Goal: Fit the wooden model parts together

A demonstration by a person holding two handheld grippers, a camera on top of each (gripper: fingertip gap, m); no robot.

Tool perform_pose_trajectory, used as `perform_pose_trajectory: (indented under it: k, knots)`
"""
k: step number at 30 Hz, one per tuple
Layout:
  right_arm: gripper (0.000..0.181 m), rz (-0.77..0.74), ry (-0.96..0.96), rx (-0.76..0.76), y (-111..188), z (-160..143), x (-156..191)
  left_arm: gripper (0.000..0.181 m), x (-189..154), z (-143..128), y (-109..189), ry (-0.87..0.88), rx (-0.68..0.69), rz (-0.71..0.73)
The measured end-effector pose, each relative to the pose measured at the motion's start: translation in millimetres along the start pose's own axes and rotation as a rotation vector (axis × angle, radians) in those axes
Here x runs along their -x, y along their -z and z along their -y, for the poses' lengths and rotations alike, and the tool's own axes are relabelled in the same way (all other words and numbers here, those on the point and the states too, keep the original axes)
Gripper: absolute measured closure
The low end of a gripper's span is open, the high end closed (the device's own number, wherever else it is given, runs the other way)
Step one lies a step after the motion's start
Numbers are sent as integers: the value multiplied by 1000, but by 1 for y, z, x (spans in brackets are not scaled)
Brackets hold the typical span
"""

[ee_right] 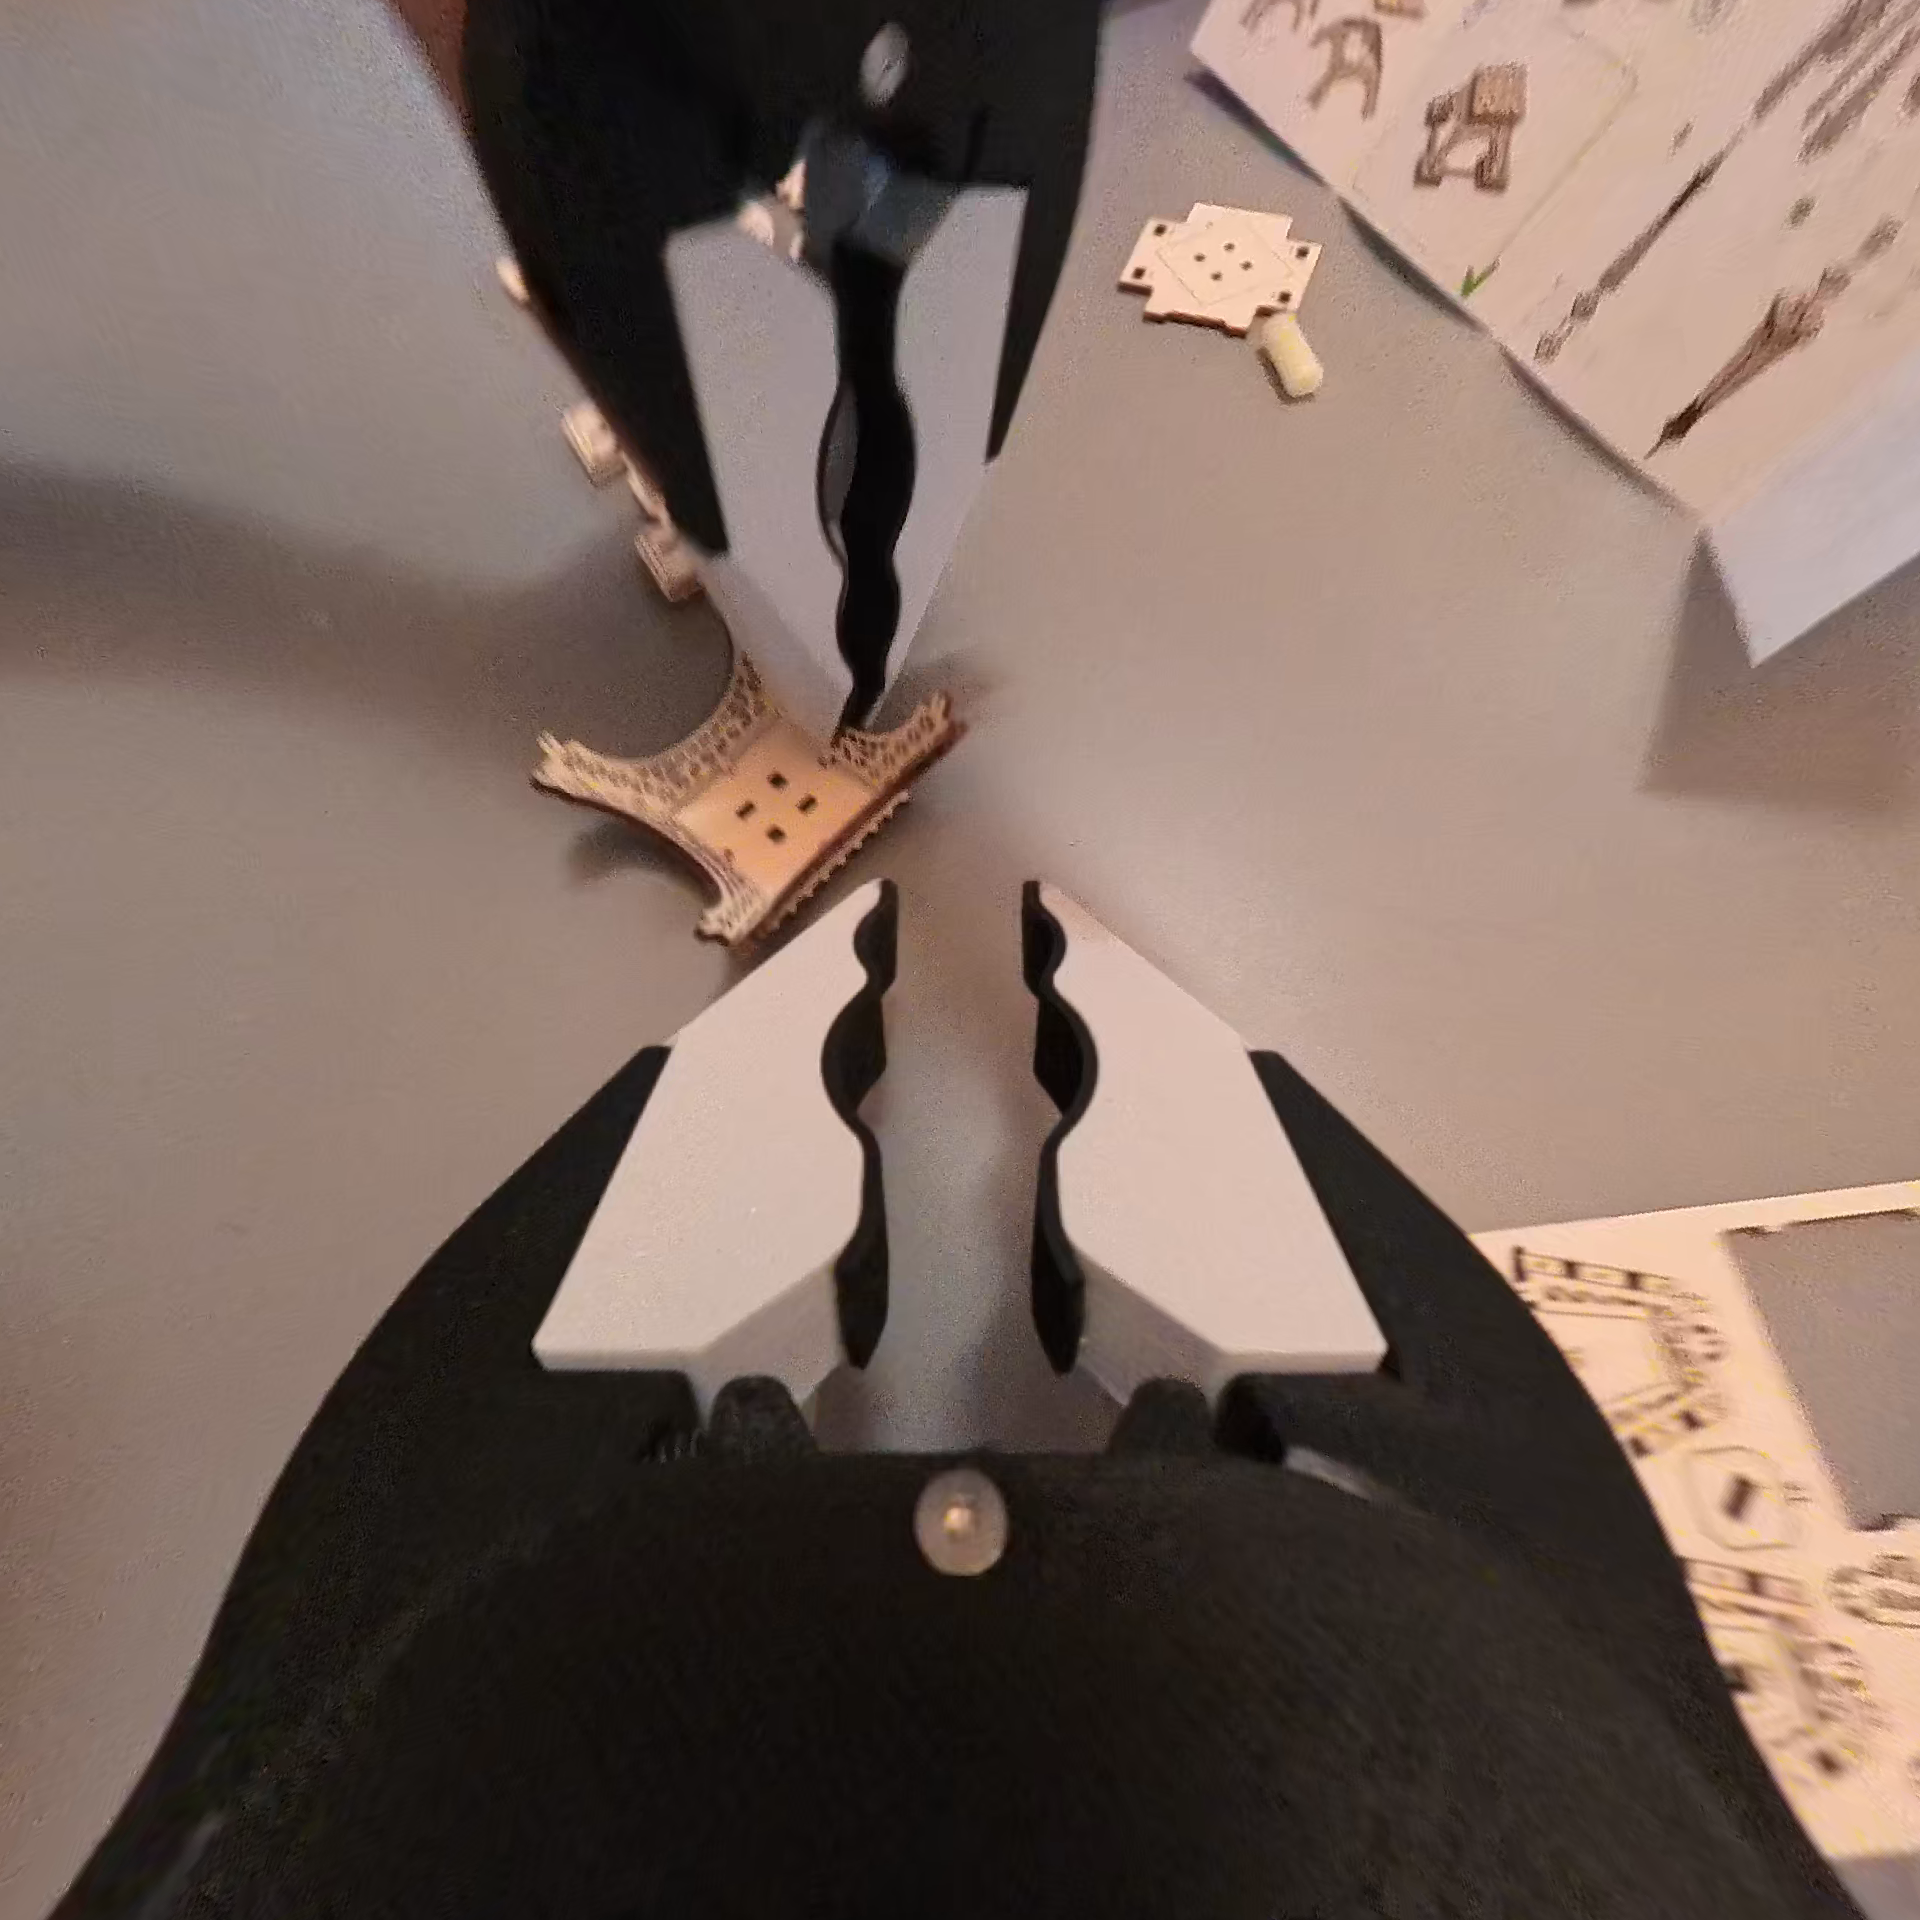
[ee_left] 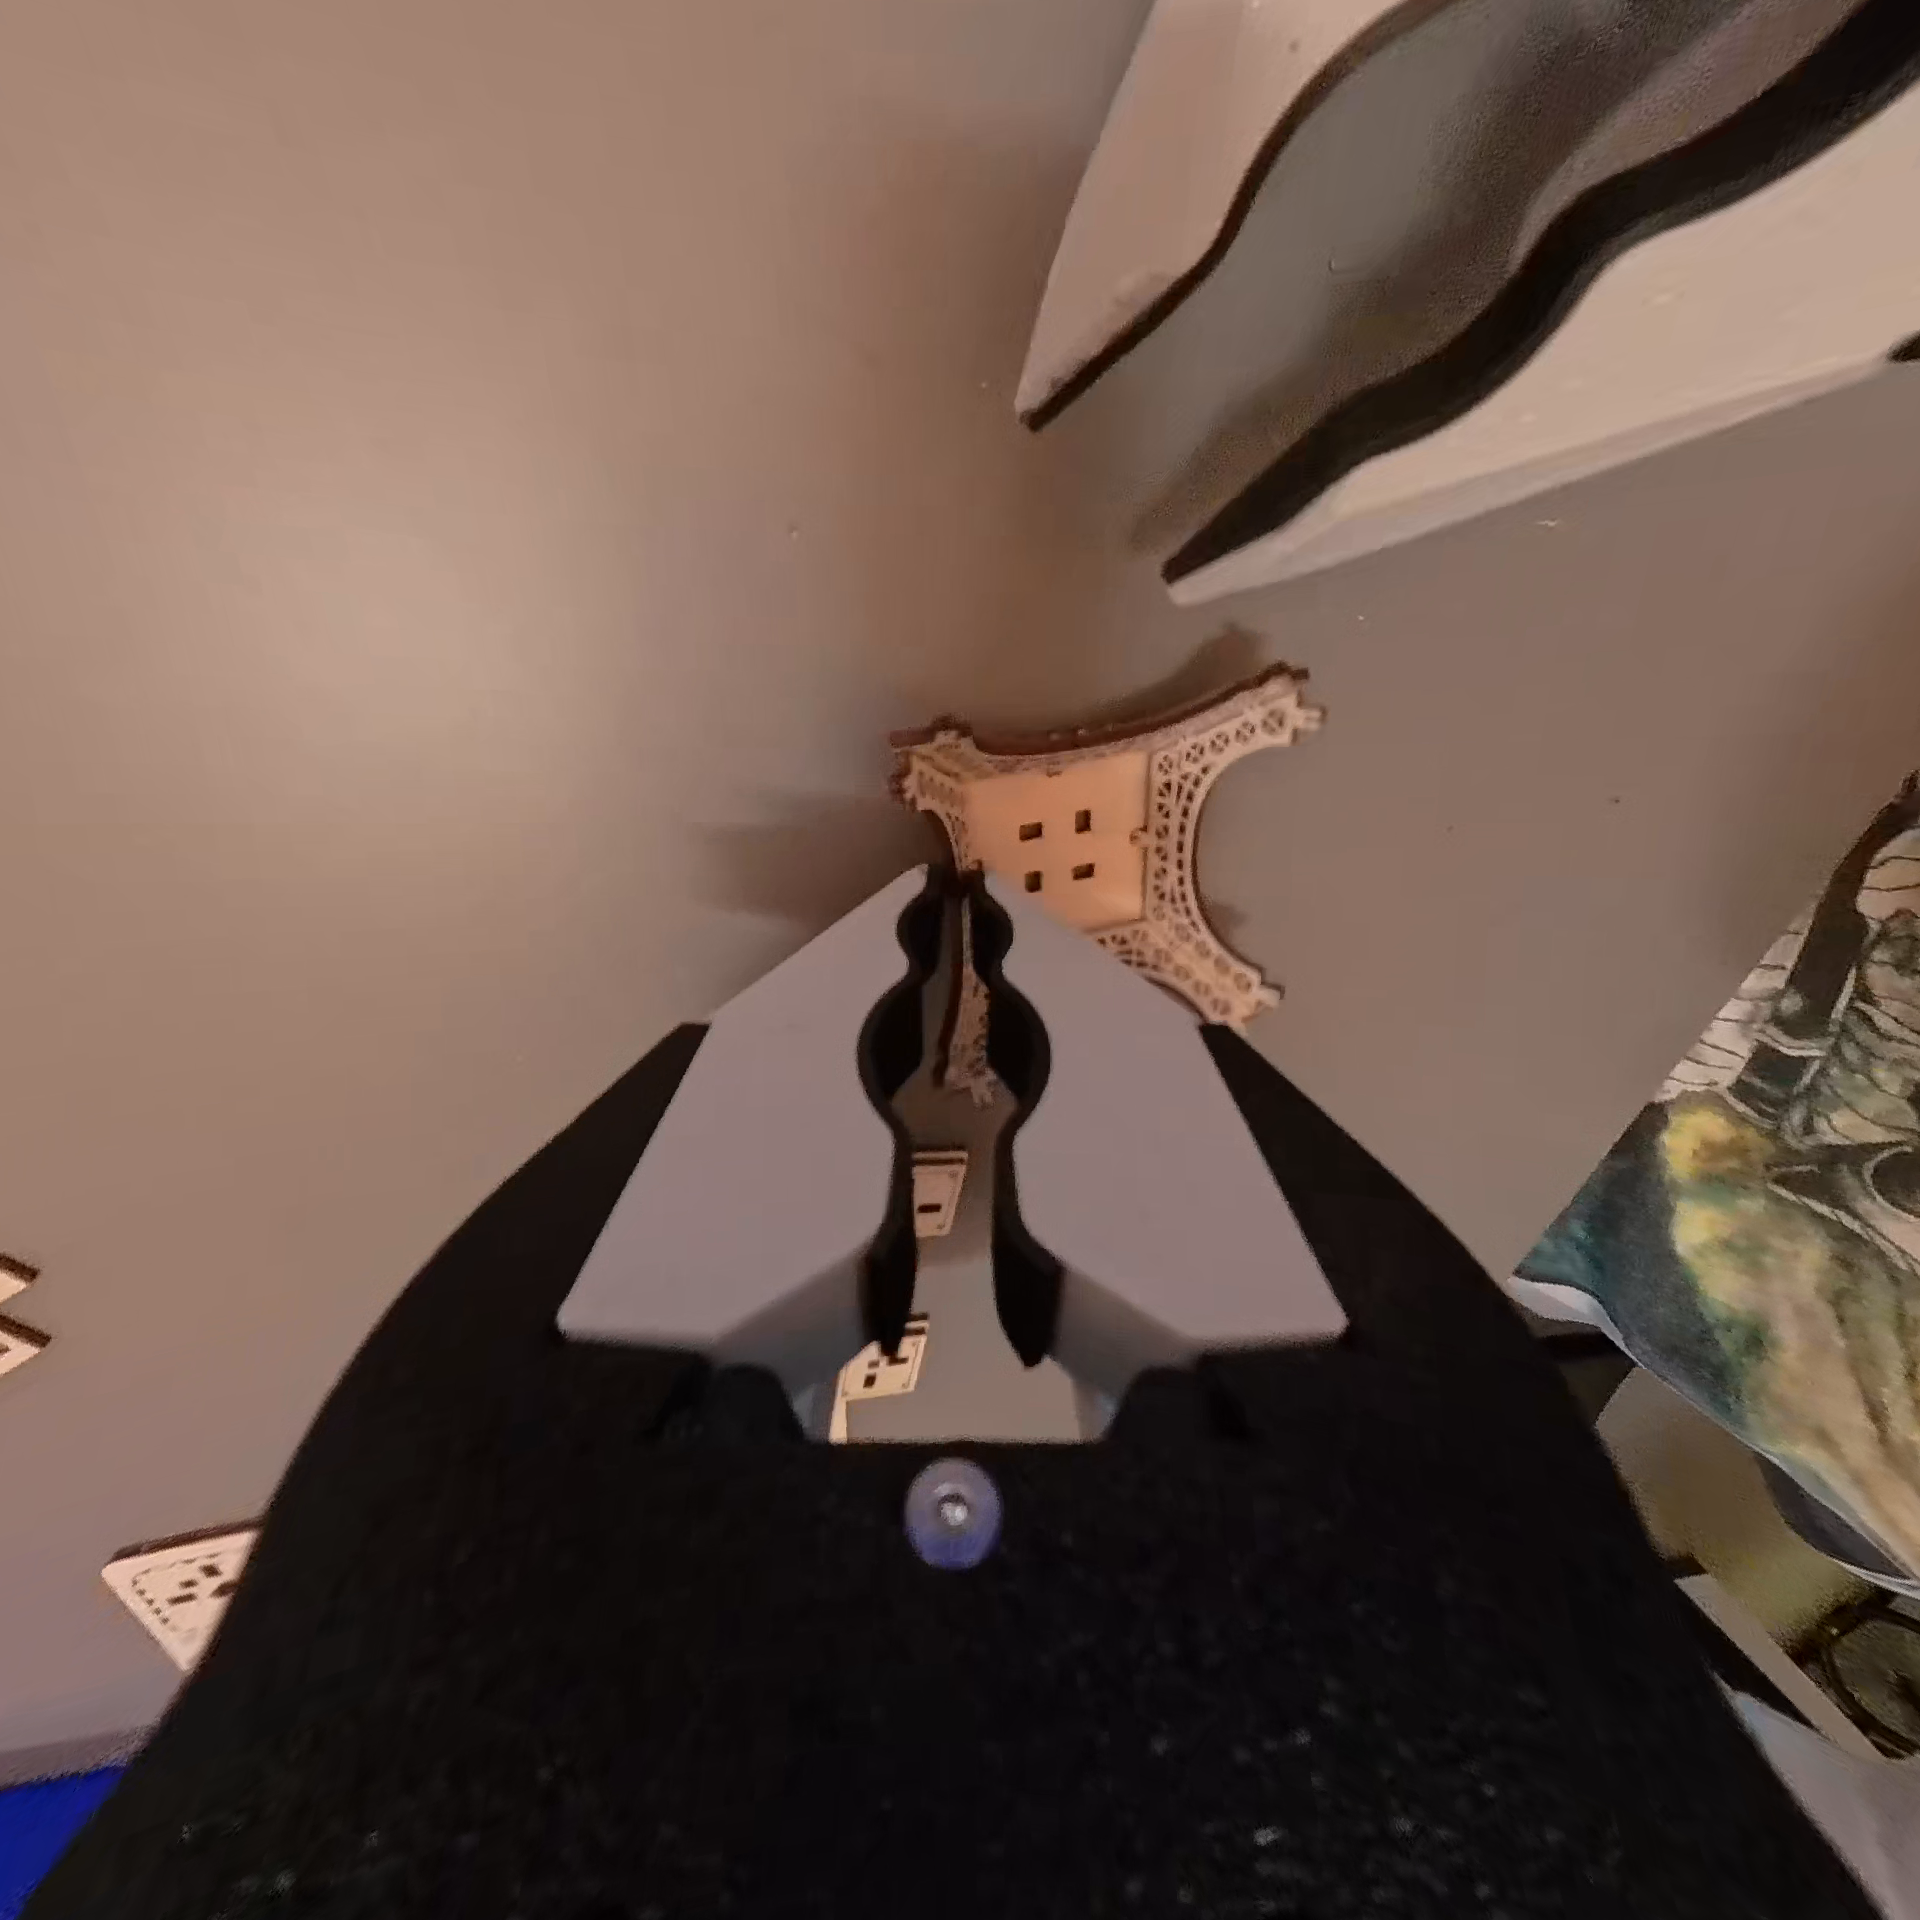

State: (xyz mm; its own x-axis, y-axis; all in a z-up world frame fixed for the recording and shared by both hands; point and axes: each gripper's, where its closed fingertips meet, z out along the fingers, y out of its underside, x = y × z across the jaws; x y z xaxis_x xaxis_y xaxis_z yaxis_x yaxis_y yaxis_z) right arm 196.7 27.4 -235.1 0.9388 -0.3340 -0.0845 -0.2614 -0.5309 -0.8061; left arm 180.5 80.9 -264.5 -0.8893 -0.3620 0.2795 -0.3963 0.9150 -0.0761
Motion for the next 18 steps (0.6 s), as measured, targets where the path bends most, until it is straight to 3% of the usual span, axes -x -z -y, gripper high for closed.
perform_pose_trajectory:
  k: [1, 6, 9, 12, 18]
  knots:
    - [159, 27, -69, 0, 1, 4, 1, 180, -1, 0, -1, -1, -3, -1]
    - [153, 186, -257, 200, -7, 1, 22, 181, -1, 1, -1, 18, -18, 32]
    - [176, 313, -382, 232, -15, 8, 35, 181, -1, 0, -1, 38, -22, 49]
    - [179, 325, -449, 322, -23, -2, 36, 181, -2, -1, -1, 66, -24, 44]
    - [181, 292, -527, 359, -31, 0, 33, 181, -3, -2, -1, 119, -41, 15]
